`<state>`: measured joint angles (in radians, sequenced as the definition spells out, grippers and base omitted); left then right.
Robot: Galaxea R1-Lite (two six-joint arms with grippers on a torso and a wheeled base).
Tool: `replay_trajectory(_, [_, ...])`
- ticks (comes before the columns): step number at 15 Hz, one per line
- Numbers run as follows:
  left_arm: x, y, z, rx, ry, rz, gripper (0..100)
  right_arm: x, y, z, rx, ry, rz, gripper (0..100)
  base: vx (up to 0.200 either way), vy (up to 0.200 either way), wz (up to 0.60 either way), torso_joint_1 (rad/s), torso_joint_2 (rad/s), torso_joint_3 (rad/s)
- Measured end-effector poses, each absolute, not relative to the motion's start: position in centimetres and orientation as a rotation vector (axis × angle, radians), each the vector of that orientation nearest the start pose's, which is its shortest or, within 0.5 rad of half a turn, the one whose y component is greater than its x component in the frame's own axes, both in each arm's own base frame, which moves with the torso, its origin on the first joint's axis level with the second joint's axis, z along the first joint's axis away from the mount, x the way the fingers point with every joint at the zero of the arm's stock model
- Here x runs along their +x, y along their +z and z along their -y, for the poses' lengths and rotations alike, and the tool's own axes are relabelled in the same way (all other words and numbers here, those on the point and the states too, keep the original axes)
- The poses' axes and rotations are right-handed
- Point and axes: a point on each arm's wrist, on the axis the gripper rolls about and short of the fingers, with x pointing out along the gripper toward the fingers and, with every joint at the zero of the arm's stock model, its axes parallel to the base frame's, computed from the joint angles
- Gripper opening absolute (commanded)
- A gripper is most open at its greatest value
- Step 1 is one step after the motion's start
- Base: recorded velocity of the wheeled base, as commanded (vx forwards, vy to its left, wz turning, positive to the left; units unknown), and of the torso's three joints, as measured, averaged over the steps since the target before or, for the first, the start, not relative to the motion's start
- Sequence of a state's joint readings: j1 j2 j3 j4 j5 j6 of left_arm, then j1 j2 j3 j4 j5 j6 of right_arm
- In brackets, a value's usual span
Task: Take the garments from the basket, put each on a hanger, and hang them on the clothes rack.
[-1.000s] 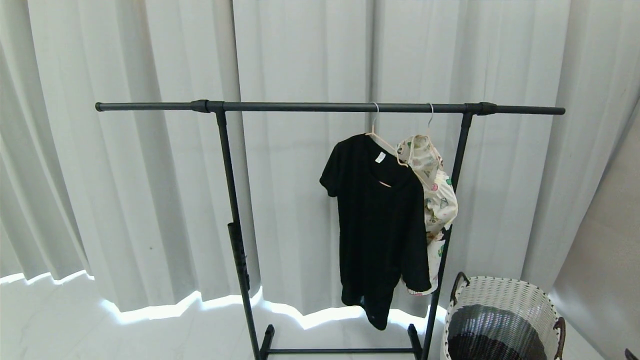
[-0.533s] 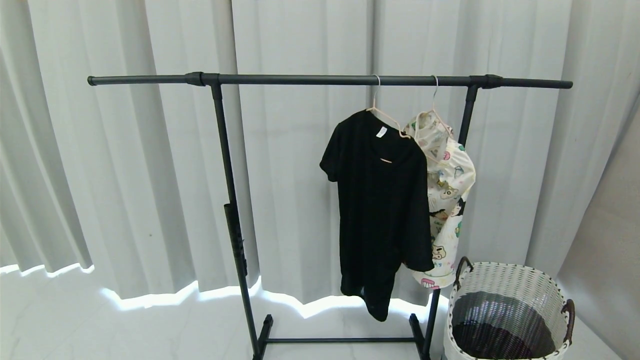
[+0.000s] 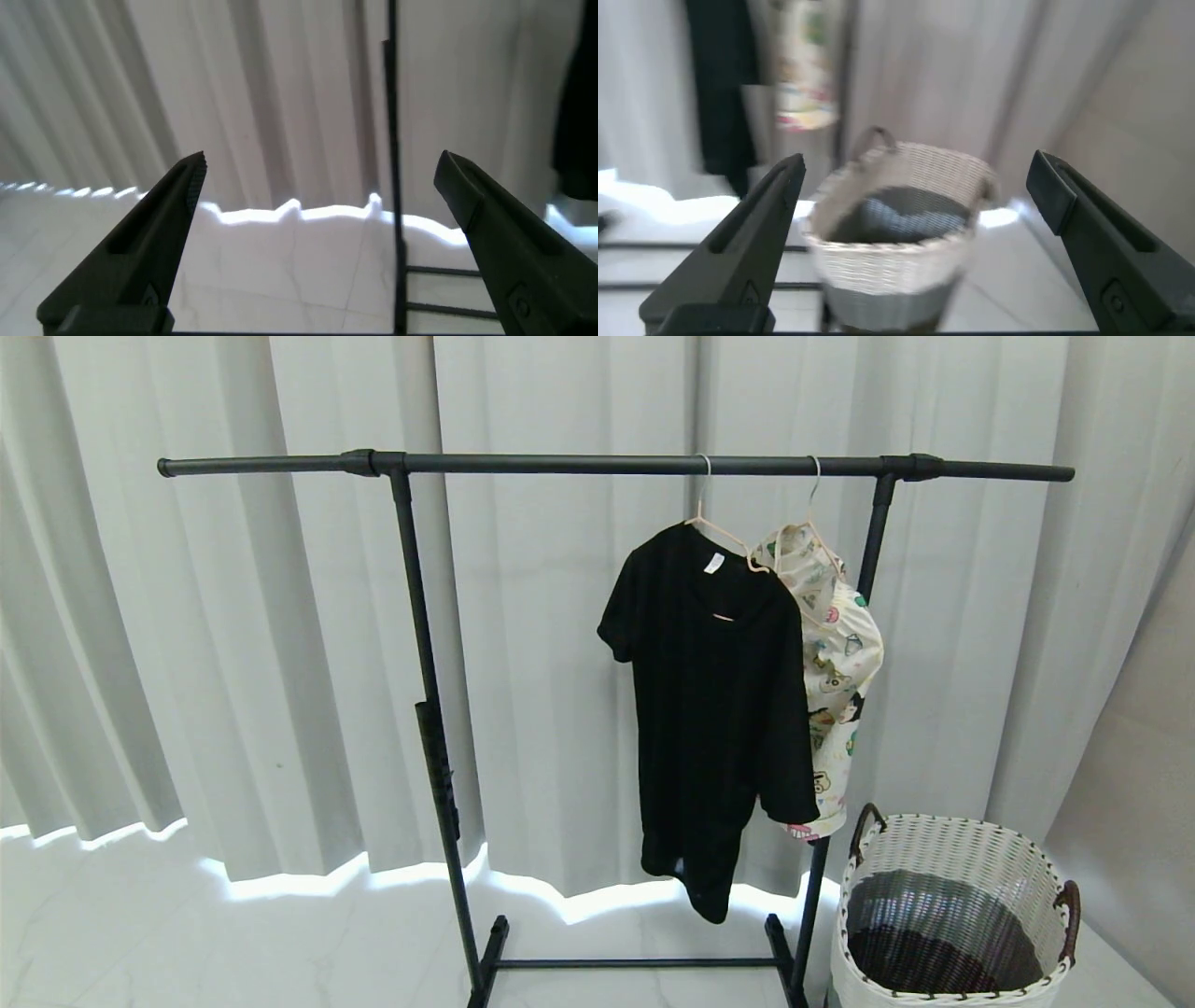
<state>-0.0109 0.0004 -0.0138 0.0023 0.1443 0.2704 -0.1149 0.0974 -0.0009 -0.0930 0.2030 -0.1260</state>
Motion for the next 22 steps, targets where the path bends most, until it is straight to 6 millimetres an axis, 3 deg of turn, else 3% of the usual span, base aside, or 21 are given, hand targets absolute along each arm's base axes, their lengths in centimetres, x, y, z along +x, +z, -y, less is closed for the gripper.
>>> replay_trajectory(2, [-2.3,7.8,0.0,0.132,-0.005,0.015,100,-1.5,8.6,-0.9,-0.154,0.194,0.002,100,0.000,0.000,0.00,0.000,0.00,0.000])
replay_trajectory(4, [-2.3,7.5,0.0,0.053,-0.023,-0.012,100,-1.5,8.4,-0.9,-0.174,0.198,-0.009,100,0.000,0.000,0.00,0.000,0.00,0.000])
replay_trajectory(6, [-2.3,7.4,0.0,0.048,-0.024,-0.014,100,-1.5,8.1,-0.8,-0.161,0.189,-0.041,100,0.000,0.000,0.00,0.000,0.00,0.000])
replay_trajectory(10, [-2.3,7.4,0.0,0.044,-0.024,-0.015,100,-1.5,8.3,-0.1,-0.087,-0.130,-0.041,100,0.000,0.000,0.00,0.000,0.00,0.000])
replay_trajectory(16, [-2.3,7.4,0.0,0.045,-0.023,-0.015,100,-1.7,7.7,0.0,-0.014,0.003,-0.073,100,0.000,0.000,0.00,0.000,0.00,0.000])
replay_trajectory(22, [-2.3,7.4,0.0,0.044,-0.023,-0.015,100,-2.2,7.6,0.0,0.003,-0.020,-0.006,100,0.000,0.000,0.00,0.000,0.00,0.000])
